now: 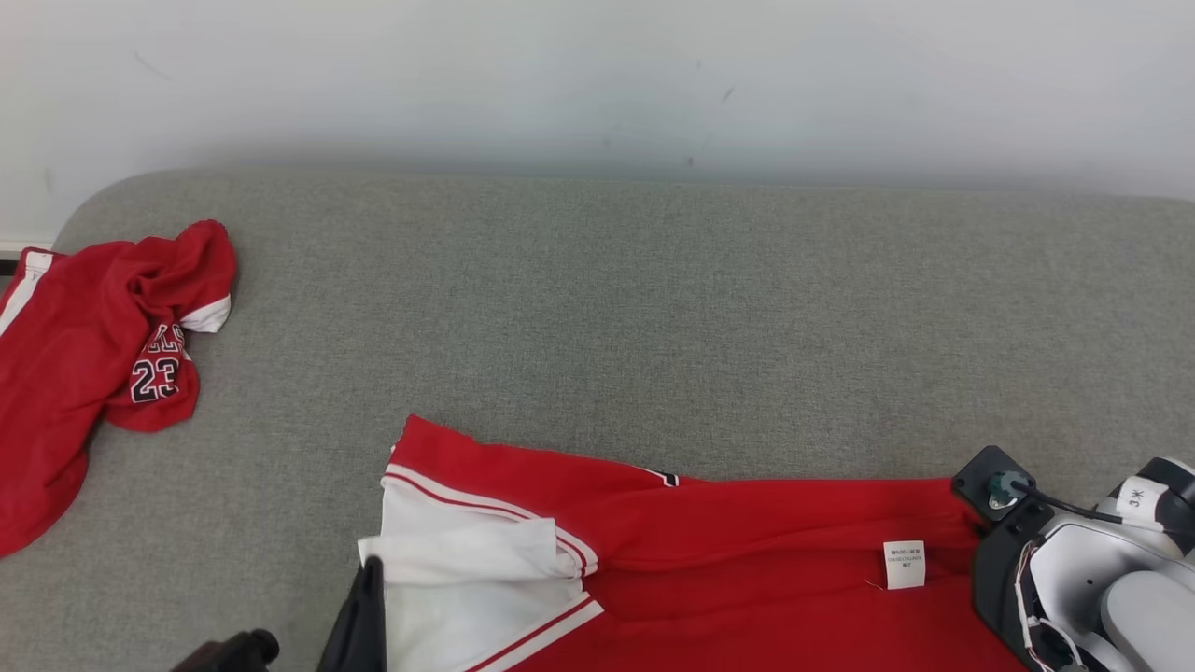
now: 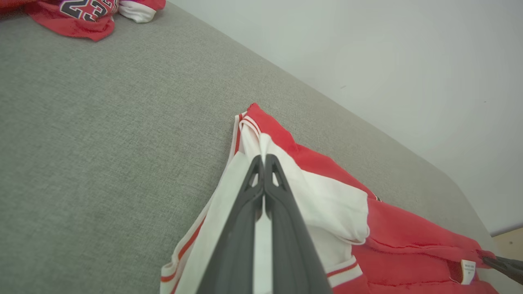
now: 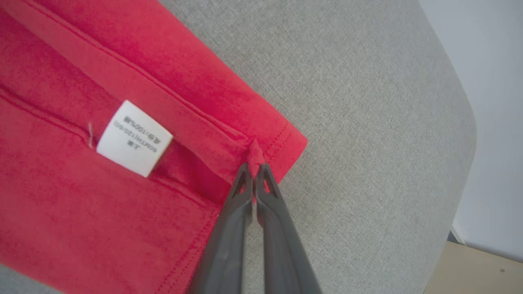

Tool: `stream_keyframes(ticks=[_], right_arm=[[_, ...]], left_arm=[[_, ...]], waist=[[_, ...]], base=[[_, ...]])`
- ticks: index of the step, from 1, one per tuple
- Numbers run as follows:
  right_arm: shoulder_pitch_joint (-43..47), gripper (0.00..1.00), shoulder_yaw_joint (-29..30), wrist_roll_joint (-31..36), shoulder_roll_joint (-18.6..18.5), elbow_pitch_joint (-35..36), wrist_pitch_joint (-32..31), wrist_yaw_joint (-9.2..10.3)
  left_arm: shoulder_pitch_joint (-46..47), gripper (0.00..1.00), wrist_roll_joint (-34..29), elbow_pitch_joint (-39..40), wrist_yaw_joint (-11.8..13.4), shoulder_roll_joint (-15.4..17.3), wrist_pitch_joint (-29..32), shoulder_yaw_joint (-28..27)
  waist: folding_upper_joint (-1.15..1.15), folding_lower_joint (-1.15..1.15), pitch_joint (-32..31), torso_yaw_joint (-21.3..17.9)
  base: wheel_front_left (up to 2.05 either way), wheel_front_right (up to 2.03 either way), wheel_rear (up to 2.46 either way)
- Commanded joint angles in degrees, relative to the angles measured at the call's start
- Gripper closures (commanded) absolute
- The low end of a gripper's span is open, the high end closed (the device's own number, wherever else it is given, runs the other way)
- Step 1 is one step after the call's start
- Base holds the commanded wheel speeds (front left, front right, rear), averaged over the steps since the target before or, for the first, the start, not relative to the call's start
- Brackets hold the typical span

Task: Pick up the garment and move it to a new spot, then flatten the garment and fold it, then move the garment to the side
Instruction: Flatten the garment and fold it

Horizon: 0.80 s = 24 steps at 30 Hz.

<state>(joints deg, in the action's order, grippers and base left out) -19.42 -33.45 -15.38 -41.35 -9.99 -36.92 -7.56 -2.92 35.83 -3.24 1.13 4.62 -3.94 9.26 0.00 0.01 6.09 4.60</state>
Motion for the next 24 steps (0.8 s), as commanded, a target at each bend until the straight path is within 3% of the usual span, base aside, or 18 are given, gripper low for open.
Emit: stream_keyframes(ticks=[1, 10, 20, 21, 22, 23, 24], right_arm=[[-0.47, 1.00, -0.85, -0.64, -1.01, 0.44, -0.55, 0.12], [-3.07, 1.00, -5.17, -3.12, -4.92, 1.35, -2.20, 0.12], [-2.90, 1.00, -5.11, -4.80, -5.55, 0.99, -2.95, 0.12], [-2.60, 0.76, -5.03, -4.92, -5.45, 0.81, -3.30, 0.12], [-2.29, 0.56, -5.00, -5.14, -5.37, 0.78, -3.53, 0.12], [-2.09, 0.02, -4.68, -5.34, -5.22, 0.70, -3.93, 0.12], [-1.84, 0.00, -4.33, -5.59, -5.01, 0.72, -3.99, 0.12]], left_arm=[[-0.97, 1.00, 0.44, -0.27, 0.28, -0.03, 0.23, 0.22], [-4.44, 1.00, 1.83, -2.88, 0.81, -0.18, 1.45, 0.67], [-5.59, 1.00, 2.10, -5.05, 1.25, -0.26, 2.07, 1.89], [-5.47, 1.00, 1.65, -5.34, 1.23, -0.07, 2.24, 2.18], [-5.41, 0.76, 1.42, -5.80, 1.15, 0.08, 2.53, 2.56], [-5.37, 0.58, 1.19, -6.14, 1.20, 0.20, 2.52, 2.72], [-5.36, 0.11, 0.94, -6.59, 1.42, 0.42, 2.59, 2.80]], waist=[[0.00, -0.01, 0.04, 0.04], [0.00, -0.01, 0.55, 0.20], [0.00, -0.01, 1.02, 0.83], [0.00, -0.01, 1.02, 0.85], [0.00, -0.01, 0.99, 0.85], [0.00, -0.01, 0.97, 0.83], [0.00, -0.01, 0.94, 0.80]], base=[[0.00, 0.00, 0.00], [0.00, 0.00, 0.00], [0.00, 0.00, 0.00], [0.00, 0.00, 0.00], [0.00, 0.00, 0.00], [0.00, 0.00, 0.00], [0.00, 0.00, 0.00]])
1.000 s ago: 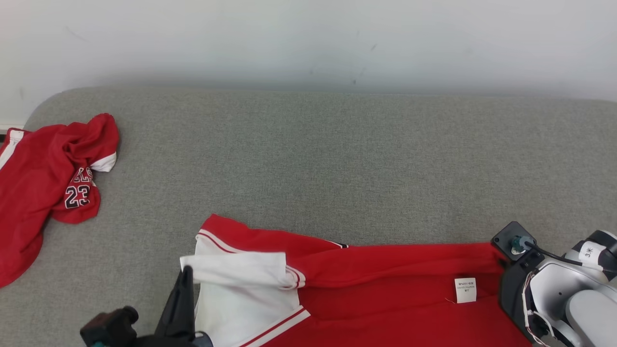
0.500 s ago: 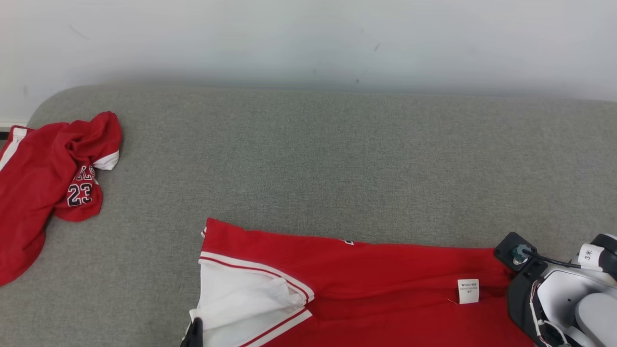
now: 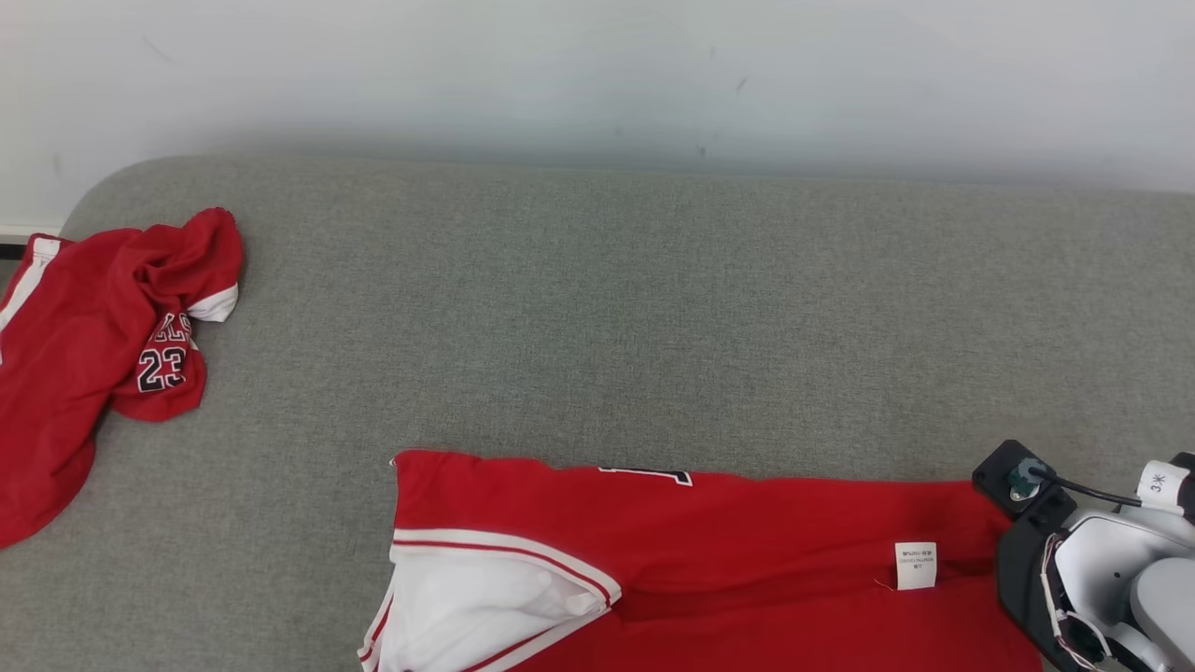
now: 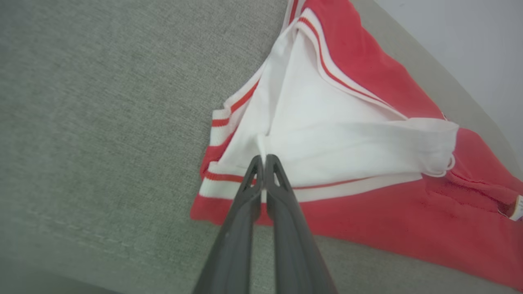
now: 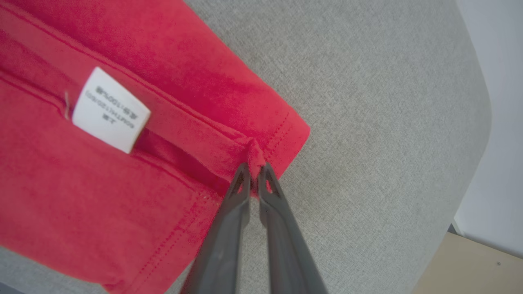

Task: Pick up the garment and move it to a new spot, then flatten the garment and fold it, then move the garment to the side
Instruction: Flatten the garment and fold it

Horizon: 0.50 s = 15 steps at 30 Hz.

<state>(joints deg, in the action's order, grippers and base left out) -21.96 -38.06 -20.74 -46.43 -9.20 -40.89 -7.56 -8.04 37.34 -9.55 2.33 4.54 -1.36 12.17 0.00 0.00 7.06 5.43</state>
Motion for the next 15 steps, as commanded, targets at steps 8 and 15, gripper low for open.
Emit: stream_keyframes(ticks=[8, 15], right_arm=[[5.83, 0.00, 9.75, -2.61, 2.52, 1.39, 0.97, 0.12], [21.11, 0.00, 33.50, -6.08, 14.67, 9.65, 3.21, 0.12]], left_arm=[[0.38, 0.00, -5.20, -2.96, 2.22, 4.07, -3.30, -0.72], [0.62, 0.00, -11.39, 5.67, 2.26, 6.88, -13.52, -4.68]], waist=[[0.00, 0.00, -0.81, 0.34], [0.00, 0.00, -2.82, 1.42]], base=[[0.00, 0.00, 0.00], [0.00, 0.00, 0.00]])
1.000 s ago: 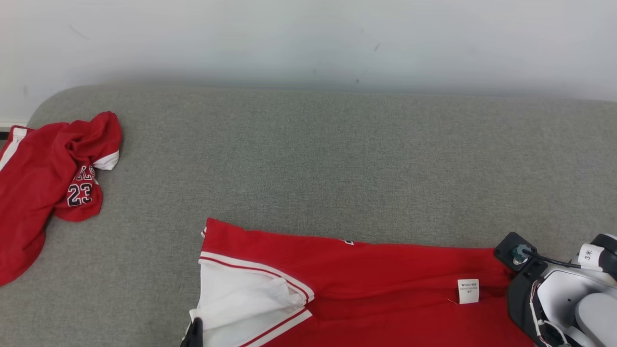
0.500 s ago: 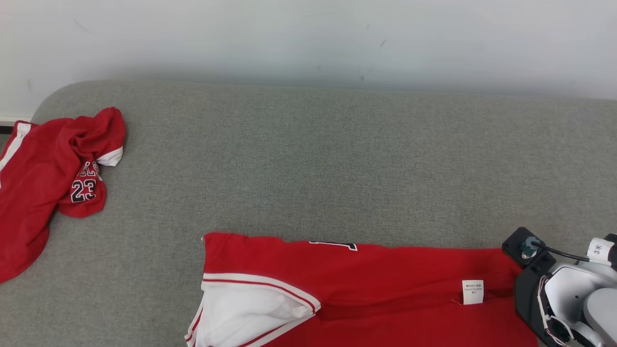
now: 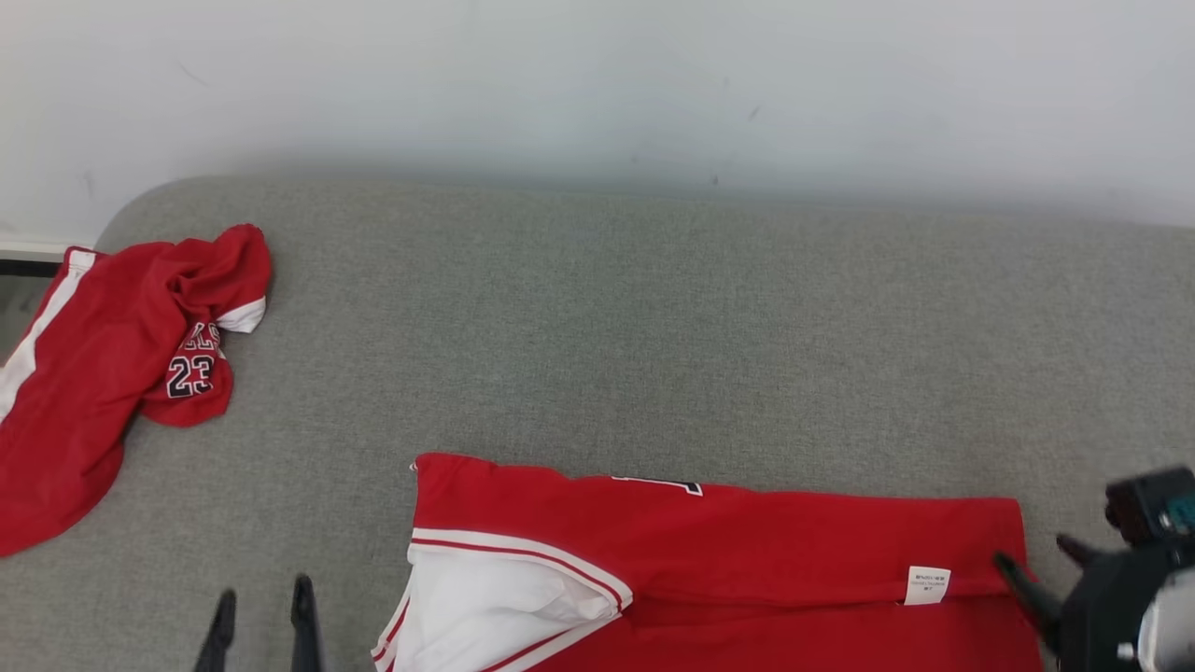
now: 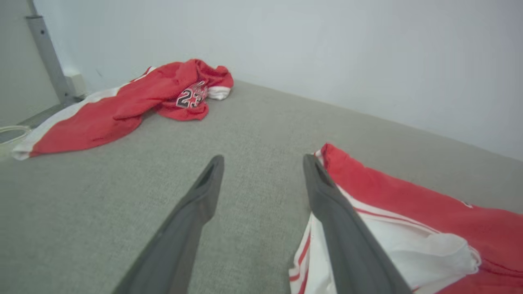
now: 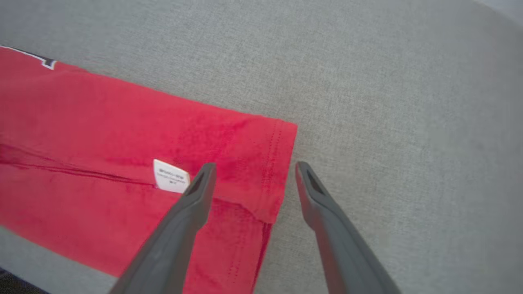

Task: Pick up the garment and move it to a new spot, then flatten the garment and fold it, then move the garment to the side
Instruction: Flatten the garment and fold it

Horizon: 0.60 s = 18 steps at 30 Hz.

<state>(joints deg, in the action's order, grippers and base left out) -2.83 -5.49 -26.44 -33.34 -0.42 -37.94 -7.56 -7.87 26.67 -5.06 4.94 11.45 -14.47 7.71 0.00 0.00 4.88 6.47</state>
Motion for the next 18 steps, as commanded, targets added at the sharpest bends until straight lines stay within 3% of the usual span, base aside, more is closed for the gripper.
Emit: stream_keyframes(ticks=[1, 4, 9, 13, 18], right_arm=[[4.02, 0.00, 4.03, 0.12, 4.04, 2.51, 0.48, 0.12], [9.54, 0.00, 11.25, 1.70, 13.12, 7.94, 0.89, 0.11], [13.23, 0.00, 18.21, 6.15, 26.21, 14.12, 2.55, 0.11], [11.12, 0.00, 22.23, 9.80, 29.99, 12.89, 6.88, 0.11], [7.45, 0.00, 24.41, 10.46, 30.52, 4.63, 10.99, 0.11]], left_arm=[[0.53, 0.00, -1.85, 3.40, -0.53, -0.24, -0.63, -0.80], [0.20, 0.00, -5.42, 10.43, -1.97, -1.78, -0.67, -3.13], [0.02, 0.00, -7.74, 17.50, -6.26, -5.12, -0.65, -6.88], [-0.02, 0.00, -7.26, 18.78, -9.52, -6.68, -0.66, -8.23], [0.29, 0.00, -5.44, 16.91, -11.34, -7.52, -0.67, -8.88]], waist=[[0.00, 0.00, -0.99, 0.45], [0.00, 0.00, -1.76, 0.29], [0.00, 0.00, -2.54, -0.62], [0.00, 0.00, -2.75, -1.28], [0.00, 0.00, -2.50, -1.70]], base=[[0.00, 0.00, 0.00], [0.00, 0.00, 0.00], [0.00, 0.00, 0.00], [0.00, 0.00, 0.00], [0.00, 0.00, 0.00]])
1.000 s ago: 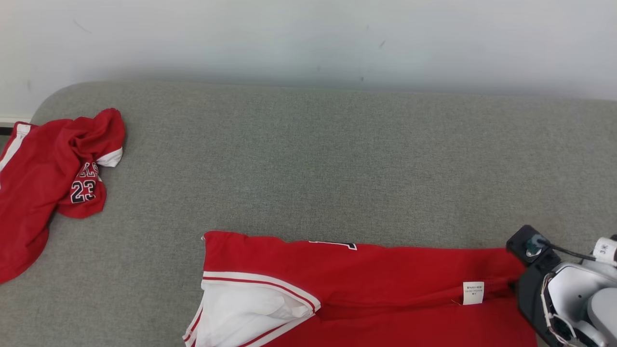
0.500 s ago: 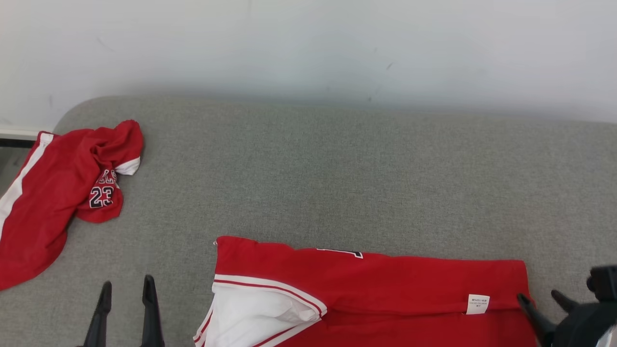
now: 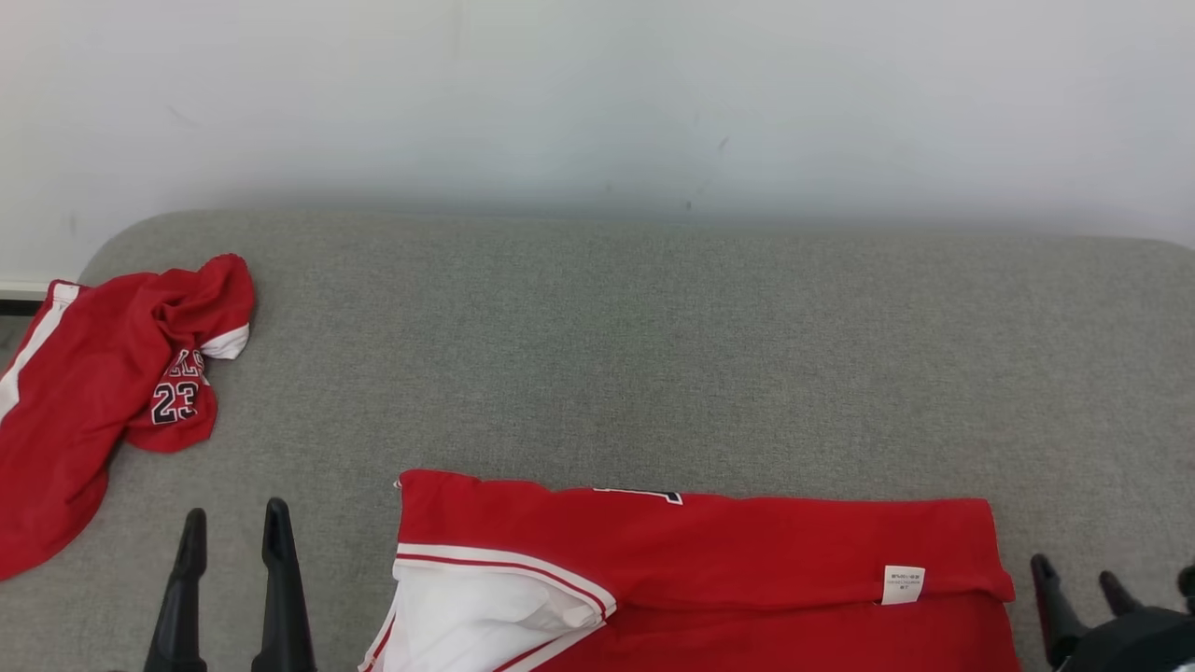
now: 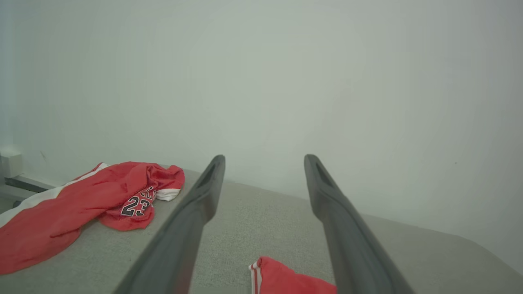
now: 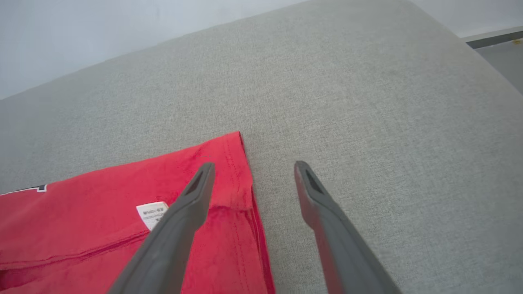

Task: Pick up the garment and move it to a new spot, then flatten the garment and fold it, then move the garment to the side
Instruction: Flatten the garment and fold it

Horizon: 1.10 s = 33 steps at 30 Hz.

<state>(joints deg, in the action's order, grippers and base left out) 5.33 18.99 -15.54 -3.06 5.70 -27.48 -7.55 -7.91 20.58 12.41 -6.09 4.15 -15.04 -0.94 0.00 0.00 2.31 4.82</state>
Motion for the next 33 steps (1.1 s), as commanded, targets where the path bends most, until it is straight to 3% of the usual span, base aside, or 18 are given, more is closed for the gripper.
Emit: stream_keyframes(ticks=[1, 5, 14, 28, 29, 30, 31, 33], right_arm=[[-1.62, 0.00, -0.19, -0.33, 0.22, -3.48, 0.95, 0.10], [-5.28, 0.00, -1.24, 2.74, 0.18, -10.72, 1.84, 0.10], [-9.85, 0.00, -2.11, 6.18, 0.19, -19.27, 0.22, 0.10], [-8.98, 0.00, -2.42, 7.42, 0.25, -20.72, -9.23, 0.10], [-9.10, 0.07, -2.47, 6.77, 0.28, -21.22, -9.94, 0.10], [-9.19, 0.57, -2.68, 6.59, 0.31, -21.55, -10.52, 0.10], [-9.38, 1.00, -2.76, 6.58, 0.37, -21.68, -10.81, 0.10], [-9.62, 1.00, -2.94, 6.82, 0.35, -21.91, -11.32, 0.10]], left_arm=[[0.41, 0.00, 1.13, -1.27, -0.40, -0.35, -0.11, -0.35], [1.34, 0.00, 2.45, -3.87, -0.83, -0.74, -0.11, -0.64], [2.98, 0.00, 3.03, -6.36, -1.17, -1.02, -0.12, -0.53], [3.46, 0.00, 3.39, -6.88, -1.33, -1.23, -0.12, -0.94], [3.39, 0.00, 3.37, -6.92, -1.33, -1.23, -0.12, -0.90], [3.45, 0.00, 3.35, -6.93, -1.34, -1.24, -0.12, -0.87], [3.55, 0.00, 3.33, -6.92, -1.35, -1.23, -0.12, -0.81], [3.67, 0.00, 3.29, -6.98, -1.36, -1.24, -0.12, -0.66]], waist=[[0.00, 0.00, 0.12, -0.08], [0.00, 0.00, 0.80, -0.02], [0.00, 0.00, 1.85, 0.83], [0.00, 0.00, 2.75, 1.38], [0.00, 0.00, 2.75, 1.46], [0.00, 0.00, 2.77, 1.55], [0.00, 0.00, 2.80, 1.67], [0.00, 0.00, 2.83, 1.90]], base=[[0.00, 0.00, 0.00], [0.00, 0.00, 0.00], [0.00, 0.00, 0.00], [0.00, 0.00, 0.00], [0.00, 0.00, 0.00], [0.00, 0.00, 0.00], [0.00, 0.00, 0.00], [0.00, 0.00, 0.00]])
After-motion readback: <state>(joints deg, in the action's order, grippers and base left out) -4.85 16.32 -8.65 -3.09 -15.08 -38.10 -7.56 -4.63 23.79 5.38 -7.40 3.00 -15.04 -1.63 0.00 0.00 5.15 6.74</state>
